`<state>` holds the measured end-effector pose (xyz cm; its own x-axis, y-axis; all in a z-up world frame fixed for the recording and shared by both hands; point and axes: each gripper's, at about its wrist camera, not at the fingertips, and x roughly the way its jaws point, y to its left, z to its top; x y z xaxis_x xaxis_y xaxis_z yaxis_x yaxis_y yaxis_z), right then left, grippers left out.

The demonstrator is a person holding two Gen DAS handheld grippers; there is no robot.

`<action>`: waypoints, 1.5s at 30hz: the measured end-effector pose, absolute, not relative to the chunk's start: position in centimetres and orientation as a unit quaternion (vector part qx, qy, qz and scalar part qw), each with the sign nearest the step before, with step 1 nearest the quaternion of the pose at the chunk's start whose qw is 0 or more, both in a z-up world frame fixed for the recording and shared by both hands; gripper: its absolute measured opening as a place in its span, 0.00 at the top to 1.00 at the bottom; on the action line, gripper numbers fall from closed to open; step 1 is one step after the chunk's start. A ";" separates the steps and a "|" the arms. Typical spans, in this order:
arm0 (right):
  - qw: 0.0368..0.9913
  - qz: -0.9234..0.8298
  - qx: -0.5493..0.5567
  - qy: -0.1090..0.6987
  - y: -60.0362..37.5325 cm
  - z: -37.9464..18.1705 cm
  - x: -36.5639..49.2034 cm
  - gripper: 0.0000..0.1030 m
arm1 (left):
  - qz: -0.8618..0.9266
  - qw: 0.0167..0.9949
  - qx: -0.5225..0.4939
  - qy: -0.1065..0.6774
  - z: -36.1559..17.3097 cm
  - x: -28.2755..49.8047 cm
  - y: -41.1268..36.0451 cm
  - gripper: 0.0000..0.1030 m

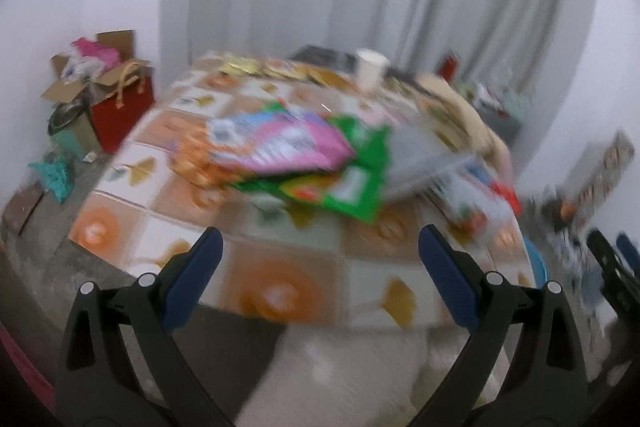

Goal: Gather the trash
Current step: 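Grasp the brown paper bag with the left gripper while the right grasps the clear plastic bag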

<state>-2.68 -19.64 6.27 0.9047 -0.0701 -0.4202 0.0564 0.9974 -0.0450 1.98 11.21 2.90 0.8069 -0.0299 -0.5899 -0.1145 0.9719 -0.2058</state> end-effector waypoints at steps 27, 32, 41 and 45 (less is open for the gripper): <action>0.936 0.171 0.064 0.301 -18.7 9.3 11.5 0.08 | -0.121 0.947 -0.119 0.274 4.7 9.3 9.5 0.09; 0.932 0.177 0.119 0.293 -20.3 10.9 14.9 0.13 | -0.145 0.936 -0.126 0.295 5.1 11.4 8.6 0.17; 0.903 0.144 0.235 0.329 -27.5 7.4 15.1 0.25 | -0.252 0.844 -0.234 0.411 7.0 21.5 7.1 0.17; 0.872 0.145 0.300 0.358 -30.4 4.7 15.3 0.34 | -0.238 0.824 -0.233 0.458 5.9 25.7 5.1 0.18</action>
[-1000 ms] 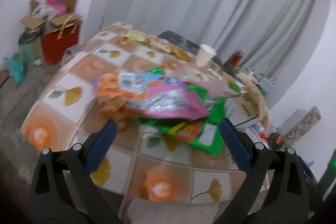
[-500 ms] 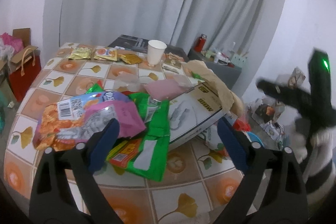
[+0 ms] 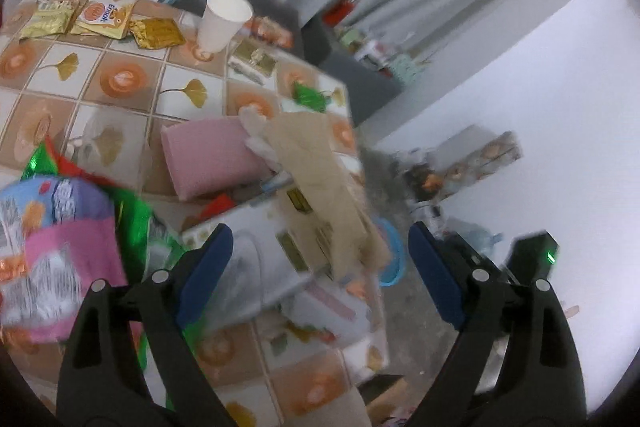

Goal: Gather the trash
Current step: 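Grasp the brown paper bag with the left gripper while the right grasps the clear plastic bag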

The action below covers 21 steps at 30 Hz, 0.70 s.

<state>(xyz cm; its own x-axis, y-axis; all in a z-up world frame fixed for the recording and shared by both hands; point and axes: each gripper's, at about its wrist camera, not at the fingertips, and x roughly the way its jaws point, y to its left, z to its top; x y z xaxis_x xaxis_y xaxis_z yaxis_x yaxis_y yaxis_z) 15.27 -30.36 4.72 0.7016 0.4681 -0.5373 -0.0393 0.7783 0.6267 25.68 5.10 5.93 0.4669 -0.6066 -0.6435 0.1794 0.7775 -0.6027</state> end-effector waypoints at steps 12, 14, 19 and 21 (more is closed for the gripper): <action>0.905 0.207 0.142 0.344 -27.9 3.9 13.9 0.34 | -0.158 0.851 -0.173 0.470 4.7 31.7 1.6 0.52; 0.914 0.220 0.068 0.333 -26.4 3.8 13.3 0.34 | -0.159 0.852 -0.170 0.470 4.7 31.8 1.4 0.59; 0.906 0.244 -0.010 0.346 -24.6 2.5 14.2 0.40 | -0.166 0.854 -0.148 0.470 4.8 31.5 0.7 0.72; 0.901 0.256 -0.022 0.351 -24.2 2.1 15.0 0.43 | -0.169 0.852 -0.150 0.473 4.7 31.4 0.7 0.77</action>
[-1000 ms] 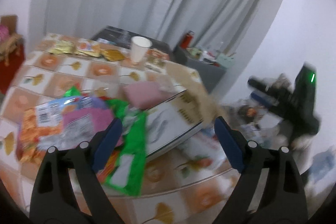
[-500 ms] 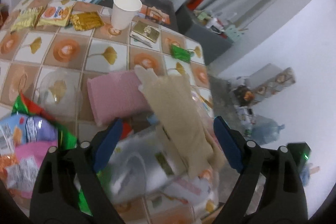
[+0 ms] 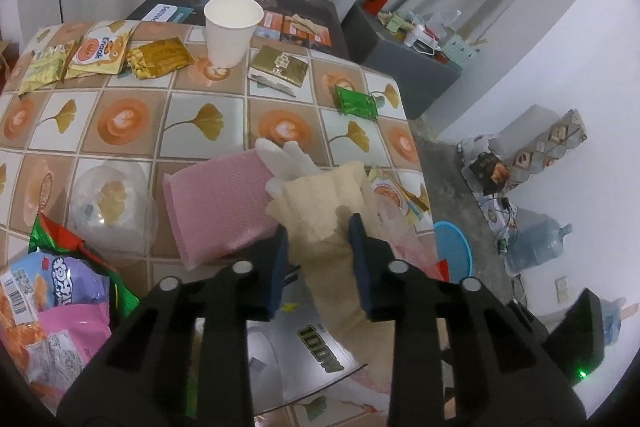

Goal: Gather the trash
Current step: 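Grasp the brown paper bag with the left gripper while the right grasps the clear plastic bag, then carry both bags to the blue wastebasket and open both grippers to drop them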

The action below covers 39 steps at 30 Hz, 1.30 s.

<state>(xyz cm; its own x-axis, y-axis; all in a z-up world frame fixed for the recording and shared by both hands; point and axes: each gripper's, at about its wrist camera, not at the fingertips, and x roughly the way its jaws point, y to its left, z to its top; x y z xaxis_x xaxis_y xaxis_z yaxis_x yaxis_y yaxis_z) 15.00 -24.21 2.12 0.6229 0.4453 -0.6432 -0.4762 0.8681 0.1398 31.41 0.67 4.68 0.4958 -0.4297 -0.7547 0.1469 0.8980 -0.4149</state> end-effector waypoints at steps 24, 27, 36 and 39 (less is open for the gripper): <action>0.917 0.235 0.053 0.318 -28.2 4.6 14.7 0.95 | -0.257 0.893 -0.106 0.355 12.9 26.9 -3.3 0.99; 0.926 0.220 0.074 0.297 -30.0 5.9 13.4 0.95 | -0.278 0.897 -0.085 0.334 14.8 25.6 -5.6 0.99; 0.943 0.137 0.137 0.270 -38.5 6.8 8.8 0.95 | -0.363 0.875 -0.036 0.319 17.3 23.1 -16.2 0.99; 0.941 0.097 0.170 0.275 -42.7 5.9 7.4 0.95 | -0.395 0.856 -0.023 0.334 16.9 23.0 -21.1 0.99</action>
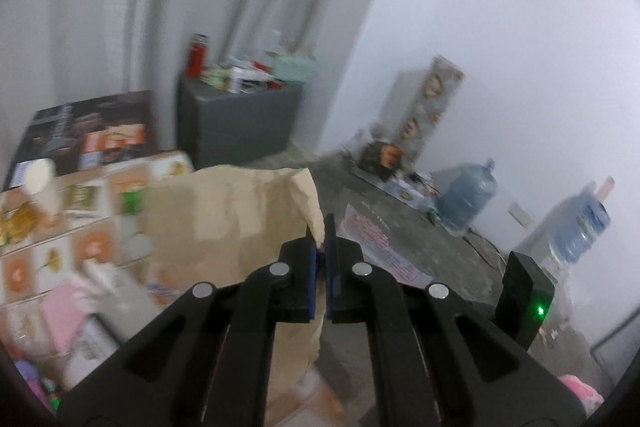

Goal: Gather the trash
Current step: 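Carry both bags to the blue wastebasket and open both grippers to drop them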

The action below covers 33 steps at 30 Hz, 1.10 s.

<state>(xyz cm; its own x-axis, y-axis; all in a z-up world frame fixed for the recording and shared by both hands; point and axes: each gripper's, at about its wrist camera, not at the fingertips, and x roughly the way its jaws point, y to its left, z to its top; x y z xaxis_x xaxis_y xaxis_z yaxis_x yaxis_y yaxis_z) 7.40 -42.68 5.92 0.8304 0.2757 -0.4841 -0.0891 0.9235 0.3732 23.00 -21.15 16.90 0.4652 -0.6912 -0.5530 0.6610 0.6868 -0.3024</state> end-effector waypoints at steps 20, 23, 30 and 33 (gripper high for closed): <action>0.866 -0.062 0.356 0.346 -61.9 -7.9 7.6 0.95 | -0.470 0.746 0.036 0.471 -1.3 28.4 -50.7 0.98; 0.855 -0.066 0.369 0.357 -63.6 -10.3 9.1 0.95 | -0.461 0.738 0.035 0.492 -4.2 29.4 -53.0 0.98; 0.834 -0.093 0.368 0.400 -66.1 -16.1 13.6 0.91 | -0.388 0.760 0.051 0.520 -10.8 32.5 -56.1 0.42; 0.823 -0.107 0.363 0.424 -66.8 -18.3 14.9 0.86 | -0.373 0.766 0.045 0.522 -11.8 33.1 -55.8 0.41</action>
